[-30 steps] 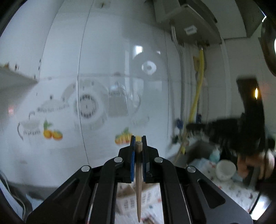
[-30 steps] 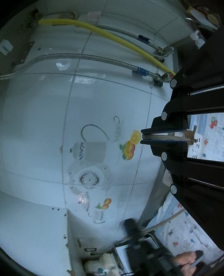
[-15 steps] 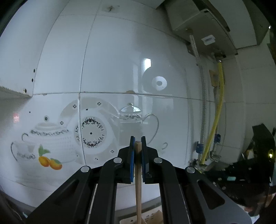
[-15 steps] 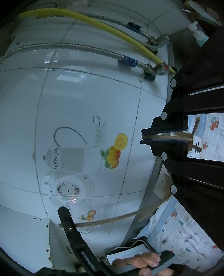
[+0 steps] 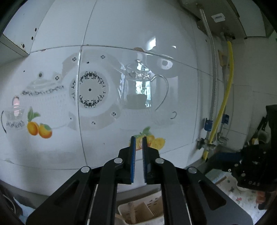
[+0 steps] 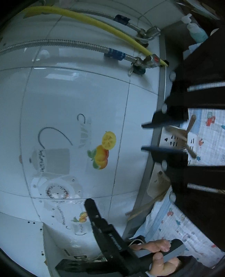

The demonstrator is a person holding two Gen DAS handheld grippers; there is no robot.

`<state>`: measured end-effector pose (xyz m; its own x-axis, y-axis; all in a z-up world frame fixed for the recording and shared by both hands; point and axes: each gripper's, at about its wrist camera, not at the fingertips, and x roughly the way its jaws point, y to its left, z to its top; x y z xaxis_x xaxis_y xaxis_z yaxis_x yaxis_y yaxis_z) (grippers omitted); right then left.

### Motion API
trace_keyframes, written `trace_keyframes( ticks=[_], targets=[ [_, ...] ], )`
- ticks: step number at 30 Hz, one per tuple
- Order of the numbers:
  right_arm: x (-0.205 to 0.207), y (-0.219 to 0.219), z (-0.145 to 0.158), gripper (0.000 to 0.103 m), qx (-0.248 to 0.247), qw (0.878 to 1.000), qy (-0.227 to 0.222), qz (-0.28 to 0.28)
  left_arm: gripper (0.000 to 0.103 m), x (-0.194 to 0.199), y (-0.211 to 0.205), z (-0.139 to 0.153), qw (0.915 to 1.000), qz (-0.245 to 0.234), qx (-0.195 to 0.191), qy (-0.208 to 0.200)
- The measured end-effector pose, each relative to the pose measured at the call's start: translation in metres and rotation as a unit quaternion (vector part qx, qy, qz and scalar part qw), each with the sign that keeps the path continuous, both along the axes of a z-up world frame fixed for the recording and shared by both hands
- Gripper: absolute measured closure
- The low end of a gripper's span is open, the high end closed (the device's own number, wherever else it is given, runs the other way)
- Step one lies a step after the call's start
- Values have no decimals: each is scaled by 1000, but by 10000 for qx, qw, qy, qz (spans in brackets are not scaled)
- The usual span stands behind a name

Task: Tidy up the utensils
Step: 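Lower both chopsticks into the white holder and open both tools, then move both open tools back down to the chopstick pile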

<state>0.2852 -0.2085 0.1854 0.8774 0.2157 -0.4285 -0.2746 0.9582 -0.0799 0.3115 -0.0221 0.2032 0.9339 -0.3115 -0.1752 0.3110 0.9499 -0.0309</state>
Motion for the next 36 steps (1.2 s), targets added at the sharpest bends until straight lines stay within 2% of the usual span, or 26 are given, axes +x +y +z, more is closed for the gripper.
trace_keyframes(
  ticks=[2, 4, 9, 14, 16, 24, 32, 36],
  targets=[
    [-11, -2, 5, 77, 41, 10000, -48, 28, 93, -10, 0, 2, 10000, -1, 62, -2],
    [-26, -3, 10, 76, 75, 9999, -104, 84, 82, -26, 1, 6, 10000, -14, 78, -8],
    [-75, 2, 11, 73, 79, 9992, -176, 361, 67, -70, 6, 4, 9998, -4, 143, 129],
    [-130, 8, -3, 72, 84, 9978, -142, 647, 63, -123, 14, -12, 9989, -85, 172, 422],
    [-152, 11, -14, 72, 156, 9970, -64, 755, 59, -141, 19, -21, 9982, -69, 113, 579],
    [-210, 28, -79, 73, 129, 9948, 399, 926, 59, -201, 32, -80, 9922, -58, 27, 1245],
    [-228, 39, -150, 73, 100, 9921, 977, 782, 59, -229, 42, -146, 9803, 13, -86, 1972],
    [-226, 46, -183, 80, 68, 9888, 1314, 706, 59, -236, 42, -176, 9742, 107, 43, 2252]
  ],
)
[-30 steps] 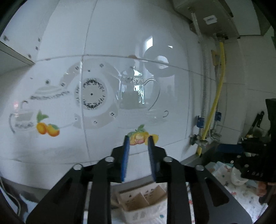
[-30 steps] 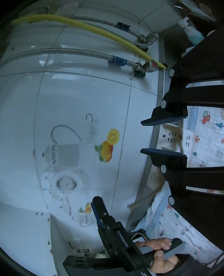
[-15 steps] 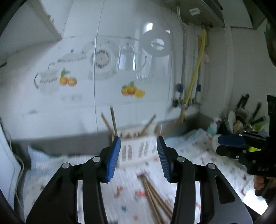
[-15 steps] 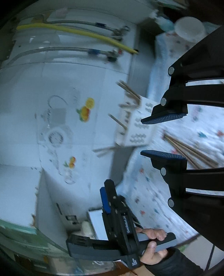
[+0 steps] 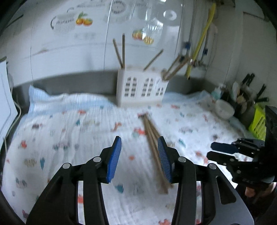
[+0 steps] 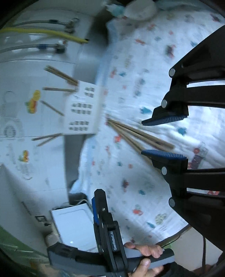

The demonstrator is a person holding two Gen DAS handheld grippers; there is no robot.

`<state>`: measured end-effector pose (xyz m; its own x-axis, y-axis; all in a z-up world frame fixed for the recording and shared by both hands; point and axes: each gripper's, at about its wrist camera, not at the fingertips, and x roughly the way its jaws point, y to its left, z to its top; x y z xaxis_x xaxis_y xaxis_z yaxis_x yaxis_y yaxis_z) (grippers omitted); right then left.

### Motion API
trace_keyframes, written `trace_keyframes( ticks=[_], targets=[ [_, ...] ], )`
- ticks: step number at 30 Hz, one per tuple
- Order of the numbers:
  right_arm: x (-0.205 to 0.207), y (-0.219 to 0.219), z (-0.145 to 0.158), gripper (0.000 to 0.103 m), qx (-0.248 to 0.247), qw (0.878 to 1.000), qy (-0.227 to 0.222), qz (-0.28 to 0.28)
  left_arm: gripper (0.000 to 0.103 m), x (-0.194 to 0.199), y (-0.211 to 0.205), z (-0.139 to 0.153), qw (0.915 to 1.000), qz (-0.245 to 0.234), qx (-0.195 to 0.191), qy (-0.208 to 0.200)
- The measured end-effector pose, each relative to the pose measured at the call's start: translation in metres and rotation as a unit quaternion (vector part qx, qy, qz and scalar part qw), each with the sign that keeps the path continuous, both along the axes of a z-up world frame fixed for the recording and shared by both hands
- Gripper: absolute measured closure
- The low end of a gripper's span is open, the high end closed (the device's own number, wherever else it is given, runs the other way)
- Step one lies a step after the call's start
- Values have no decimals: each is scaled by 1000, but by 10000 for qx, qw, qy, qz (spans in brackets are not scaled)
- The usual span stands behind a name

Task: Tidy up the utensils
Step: 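Move both open tools back down to the chopstick pile, then close the right tool on a chopstick while the left tool grasps another chopstick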

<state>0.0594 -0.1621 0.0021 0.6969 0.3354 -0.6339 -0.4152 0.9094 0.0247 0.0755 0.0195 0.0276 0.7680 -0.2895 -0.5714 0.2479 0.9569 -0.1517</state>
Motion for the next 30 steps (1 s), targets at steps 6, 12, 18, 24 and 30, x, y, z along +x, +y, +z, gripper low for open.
trace_keyframes(
  ticks=[6, 12, 18, 24, 30],
  targets=[
    [13, 10, -35, 86, 121, 9988, 461, -108, 59, -7, -4, -34, 9992, -78, -21, 403],
    [22, 16, -47, 88, 116, 9977, 639, -213, 59, -9, -12, -53, 9976, -219, 20, 655],
    [27, 17, -55, 89, 112, 9968, 736, -302, 59, -7, -21, -60, 9965, -342, 50, 764],
    [29, 14, -59, 94, 2, 9965, 748, -378, 64, -1, -31, -70, 9944, -450, 93, 956],
    [29, 13, -60, 94, -50, 9966, 724, -391, 72, 7, -40, -82, 9917, -502, 70, 1180]
  ],
)
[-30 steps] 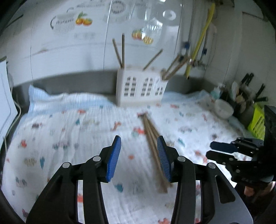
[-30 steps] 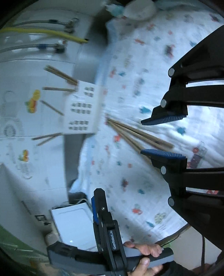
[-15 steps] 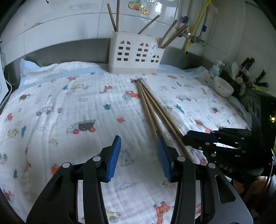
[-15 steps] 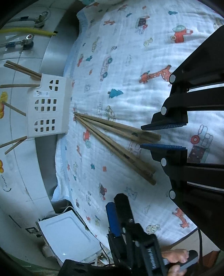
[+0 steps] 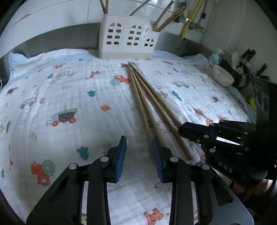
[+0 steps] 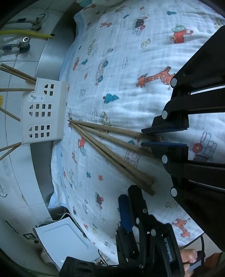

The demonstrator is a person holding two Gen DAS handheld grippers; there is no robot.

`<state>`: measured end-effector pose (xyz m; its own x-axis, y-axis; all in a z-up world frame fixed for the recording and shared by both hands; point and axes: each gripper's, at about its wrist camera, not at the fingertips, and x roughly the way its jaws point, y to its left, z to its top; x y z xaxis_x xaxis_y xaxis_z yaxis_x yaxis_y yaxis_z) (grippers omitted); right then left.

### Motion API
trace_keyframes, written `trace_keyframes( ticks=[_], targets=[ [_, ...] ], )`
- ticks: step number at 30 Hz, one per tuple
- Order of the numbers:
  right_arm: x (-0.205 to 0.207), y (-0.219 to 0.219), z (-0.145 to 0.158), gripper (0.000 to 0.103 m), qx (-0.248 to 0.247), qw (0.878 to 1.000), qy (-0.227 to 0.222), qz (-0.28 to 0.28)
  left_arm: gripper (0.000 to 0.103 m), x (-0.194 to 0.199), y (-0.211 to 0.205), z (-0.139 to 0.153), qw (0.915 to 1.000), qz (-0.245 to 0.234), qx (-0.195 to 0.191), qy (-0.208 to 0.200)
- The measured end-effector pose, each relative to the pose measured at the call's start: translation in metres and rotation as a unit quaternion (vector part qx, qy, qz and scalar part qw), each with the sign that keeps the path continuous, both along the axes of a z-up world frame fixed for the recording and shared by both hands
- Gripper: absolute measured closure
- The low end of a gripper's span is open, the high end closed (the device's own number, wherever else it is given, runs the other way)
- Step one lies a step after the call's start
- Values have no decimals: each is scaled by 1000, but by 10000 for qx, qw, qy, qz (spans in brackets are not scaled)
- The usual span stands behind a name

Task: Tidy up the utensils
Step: 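Close the right tool on a chopstick while the left tool grasps another chopstick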

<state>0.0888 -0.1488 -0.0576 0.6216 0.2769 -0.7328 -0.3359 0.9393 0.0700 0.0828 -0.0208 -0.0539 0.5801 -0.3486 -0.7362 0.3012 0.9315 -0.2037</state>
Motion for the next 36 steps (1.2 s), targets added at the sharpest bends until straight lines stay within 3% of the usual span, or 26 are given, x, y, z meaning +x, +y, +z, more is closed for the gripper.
trace_keyframes(
  ticks=[17, 19, 23, 32, 36],
  targets=[
    [-2, -29, 2, 96, -58, 9996, -41, -264, 76, 12, -13, -3, 9998, -17, 187, 79],
    [-2, -31, 3, 96, -49, 9996, -48, -279, 84, 15, -16, -4, 9994, 44, 347, 53],
    [-2, -31, 3, 96, 14, 9996, -54, -270, 88, 22, -15, -3, 9981, 192, 578, 14],
    [3, -30, 0, 96, 124, 9996, -38, -254, 88, 23, -12, -5, 9990, 182, 393, 65],
    [1, -32, 3, 96, 191, 9995, -53, -251, 97, 25, -8, -5, 9988, 278, 403, 62]
  ],
)
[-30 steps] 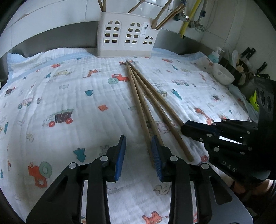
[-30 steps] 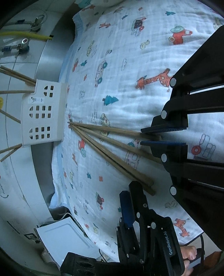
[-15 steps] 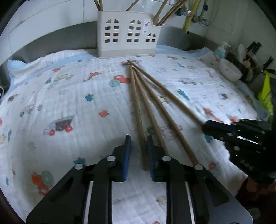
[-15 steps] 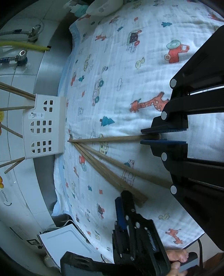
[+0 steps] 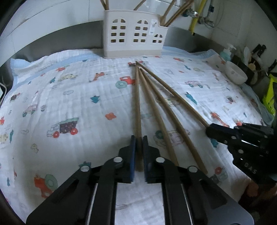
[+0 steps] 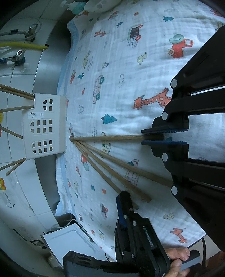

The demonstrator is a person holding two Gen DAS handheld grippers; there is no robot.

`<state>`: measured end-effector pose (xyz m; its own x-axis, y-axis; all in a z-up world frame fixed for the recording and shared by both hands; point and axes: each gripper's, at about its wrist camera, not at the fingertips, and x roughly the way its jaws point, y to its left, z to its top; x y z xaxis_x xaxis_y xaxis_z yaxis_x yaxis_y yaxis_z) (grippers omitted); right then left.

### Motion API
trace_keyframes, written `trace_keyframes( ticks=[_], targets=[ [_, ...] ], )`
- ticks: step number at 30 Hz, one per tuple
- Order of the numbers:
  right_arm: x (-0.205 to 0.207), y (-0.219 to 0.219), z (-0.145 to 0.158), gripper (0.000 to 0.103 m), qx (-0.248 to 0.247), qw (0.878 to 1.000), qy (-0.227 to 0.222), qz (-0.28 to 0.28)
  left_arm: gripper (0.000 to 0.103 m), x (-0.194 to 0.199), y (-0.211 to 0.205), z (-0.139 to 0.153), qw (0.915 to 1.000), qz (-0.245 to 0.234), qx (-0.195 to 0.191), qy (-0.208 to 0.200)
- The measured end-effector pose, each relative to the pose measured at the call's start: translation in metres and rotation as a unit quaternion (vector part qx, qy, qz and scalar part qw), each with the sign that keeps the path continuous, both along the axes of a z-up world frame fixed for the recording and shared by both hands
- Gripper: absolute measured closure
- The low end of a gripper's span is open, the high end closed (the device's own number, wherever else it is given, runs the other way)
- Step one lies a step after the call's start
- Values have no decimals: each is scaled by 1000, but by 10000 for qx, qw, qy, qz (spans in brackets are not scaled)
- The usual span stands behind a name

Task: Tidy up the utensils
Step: 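Close the right tool on a chopstick while the left tool grasps another chopstick, then lift both held chopsticks and carry them above the white holder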

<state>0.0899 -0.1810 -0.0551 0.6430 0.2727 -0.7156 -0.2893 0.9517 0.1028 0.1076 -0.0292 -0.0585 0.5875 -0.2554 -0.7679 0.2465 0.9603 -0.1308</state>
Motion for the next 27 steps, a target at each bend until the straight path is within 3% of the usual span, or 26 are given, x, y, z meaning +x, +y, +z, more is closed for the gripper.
trace_keyframes(
  ticks=[8, 15, 21, 27],
  targets=[
    [-8, -5, 32, 96, 118, 9993, -357, -2, 94, 0, 1, 0, 10000, -40, -29, 25],
    [-14, -17, 91, 96, 131, 9949, -1005, 15, 97, 1, 7, 3, 9999, -84, -118, -17],
    [-6, -31, 140, 96, 272, 9904, -1349, 129, 99, 3, 22, 22, 9991, -85, -356, -234],
    [3, -35, 171, 96, 223, 9883, -1490, 220, 102, 6, 34, 48, 9974, -136, -535, -460]
  ],
)
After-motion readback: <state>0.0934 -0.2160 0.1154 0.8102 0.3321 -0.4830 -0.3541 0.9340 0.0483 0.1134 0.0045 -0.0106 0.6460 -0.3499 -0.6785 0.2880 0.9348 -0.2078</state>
